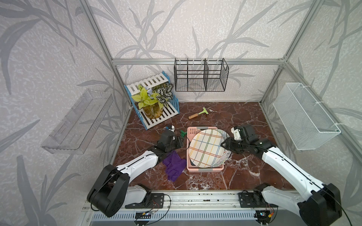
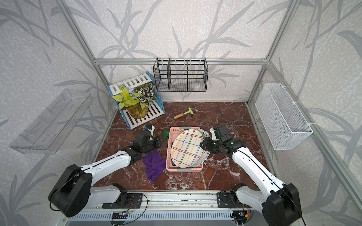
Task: Wipe the wet plate dry
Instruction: Pick up the plate from the bin, then pick up the towel at the center of the board.
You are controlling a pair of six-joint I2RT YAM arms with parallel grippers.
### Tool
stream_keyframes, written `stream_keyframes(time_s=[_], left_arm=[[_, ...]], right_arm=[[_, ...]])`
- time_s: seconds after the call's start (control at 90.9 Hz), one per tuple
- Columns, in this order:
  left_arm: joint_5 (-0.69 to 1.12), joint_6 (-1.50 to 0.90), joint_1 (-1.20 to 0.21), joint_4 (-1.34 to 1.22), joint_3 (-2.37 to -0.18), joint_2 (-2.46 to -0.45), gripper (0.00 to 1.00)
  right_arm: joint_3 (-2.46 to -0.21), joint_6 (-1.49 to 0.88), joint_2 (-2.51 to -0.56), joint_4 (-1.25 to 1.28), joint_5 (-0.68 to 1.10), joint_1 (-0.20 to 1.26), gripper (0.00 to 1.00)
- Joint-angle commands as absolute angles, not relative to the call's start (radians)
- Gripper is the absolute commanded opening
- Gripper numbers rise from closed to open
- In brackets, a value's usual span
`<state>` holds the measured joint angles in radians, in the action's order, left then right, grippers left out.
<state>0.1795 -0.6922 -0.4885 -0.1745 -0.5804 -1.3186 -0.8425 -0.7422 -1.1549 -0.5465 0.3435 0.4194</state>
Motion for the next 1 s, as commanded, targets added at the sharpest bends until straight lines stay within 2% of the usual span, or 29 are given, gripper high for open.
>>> stream_keyframes(time_s=[0.0,0.209,0.396,0.462,0.55,0.583,0.781,0.88,0.99], left_arm=[[0.269,-0.692,-0.51,-0.277,-0.569,-1.375,0.43],[0.28,-0.711,-0.569,-0.35,-0.591,-1.422,0.43],[0.206,-0.726,-0.575,-0.336,-0.56,-1.383,0.43],[0.141,-0.721,-0.575,-0.277,-0.55,-1.329,0.45],[0.026,-0.697,-0.575,-0.144,-0.543,-1.23,0.47],[-0.017,-0.694,-0.577,-0.082,-0.541,-1.189,0.47],[-0.277,-0.833,-0.665,0.296,-0.517,-1.022,0.46],[-0.277,-0.872,-0.703,0.372,-0.489,-0.999,0.56],[-0.225,-0.815,-0.713,0.369,-0.47,-1.05,0.77]], right_arm=[[-0.845,-0.762,-1.198,-0.431,0.399,0.443,0.43],[-0.861,-0.817,-1.211,-0.312,0.373,0.558,0.4],[-0.824,-0.872,-1.314,-0.21,0.334,0.599,0.44],[-0.845,-0.861,-1.347,-0.244,0.319,0.6,0.36],[-0.865,-0.833,-1.324,-0.282,0.298,0.6,0.13],[-0.869,-0.824,-1.295,-0.289,0.287,0.599,0.09],[-0.831,-0.835,-1.045,-0.258,0.162,0.597,0.03],[-0.823,-0.832,-0.976,-0.278,0.105,0.597,0.01],[-0.842,-0.811,-0.956,-0.319,0.088,0.598,0.0]])
